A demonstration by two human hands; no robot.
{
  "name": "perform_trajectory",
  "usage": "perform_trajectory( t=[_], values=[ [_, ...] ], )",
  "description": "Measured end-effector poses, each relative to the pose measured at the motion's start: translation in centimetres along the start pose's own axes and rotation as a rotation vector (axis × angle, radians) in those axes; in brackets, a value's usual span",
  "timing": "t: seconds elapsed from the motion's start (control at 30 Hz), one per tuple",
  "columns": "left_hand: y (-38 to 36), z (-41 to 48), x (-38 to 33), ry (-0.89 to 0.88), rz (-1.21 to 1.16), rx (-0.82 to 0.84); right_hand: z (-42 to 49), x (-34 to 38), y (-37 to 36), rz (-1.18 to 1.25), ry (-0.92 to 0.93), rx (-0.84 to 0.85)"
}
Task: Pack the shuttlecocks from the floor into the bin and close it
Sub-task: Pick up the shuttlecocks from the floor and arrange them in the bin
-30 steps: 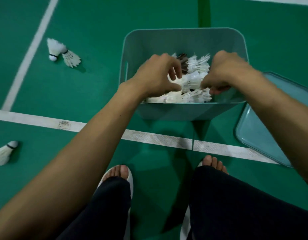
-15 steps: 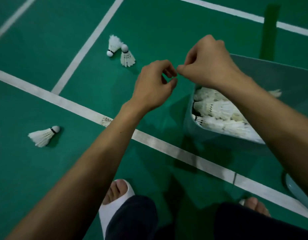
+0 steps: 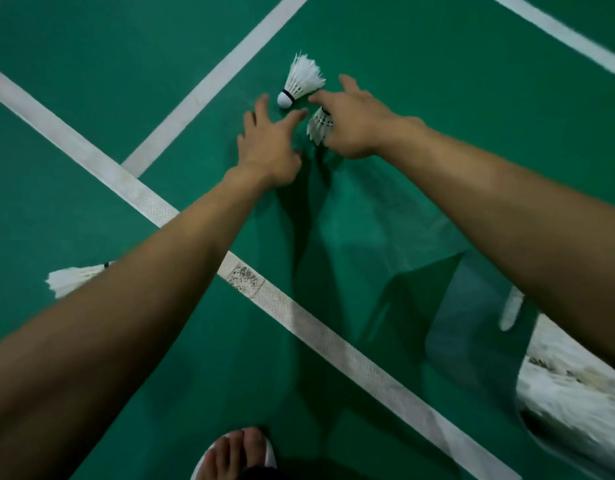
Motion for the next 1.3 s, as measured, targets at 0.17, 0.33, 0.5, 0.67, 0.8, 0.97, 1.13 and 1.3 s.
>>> perform_trajectory(
  t=[0.17,0.33,0.5,0.67,0.8,0.97,1.13,1.3],
  values=[
    [-0.4,4.4,-1.0,-0.043,0.035,0.088,0.0,-0.9,-0.5,0.006,0.043,-0.030],
    [0.1,4.6,-1.5,-0.088,-0.134,-0.133,-1.1,-2.3,-0.9,0.023,0.009,-0.145],
    [0.1,0.0,-3.0,-0.024,-0.355,-0.300,-3.5,-4.3,-0.4,0.221,-0.105,-0.133],
    [-0.3,-4.9,-4.2,0.073,-0.586,-0.390,-7.4,-5.0,1.3,0.507,-0.161,-0.215],
    [-0.3,-7.7,-6.4,0.036,-0.796,-0.308,-13.0,-6.3,2.9,0.735,-0.175,-0.230],
    [1.9,-13.2,-15.4,-0.261,-0.734,-0.250,-23.5,-8.4,4.0,0.694,-0.219,-0.218],
    [2.1,-18.4,-25.2,-0.459,-0.677,-0.207,-35.3,-14.8,4.1,1.017,-0.262,-0.462],
    [-3.3,-21.5,-31.5,-0.551,-0.663,0.021,-42.3,-22.0,-0.5,1.301,-0.386,-0.445]
  ],
)
Point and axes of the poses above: each hand's wrist, its own z-axis towards the middle knuckle, its own y-axis out of the back of the hand, x = y × z, the point moved 8 cm from there along z, towards the middle knuckle, and after that the axes turned 10 degrees about x, right-handed, at the moved point
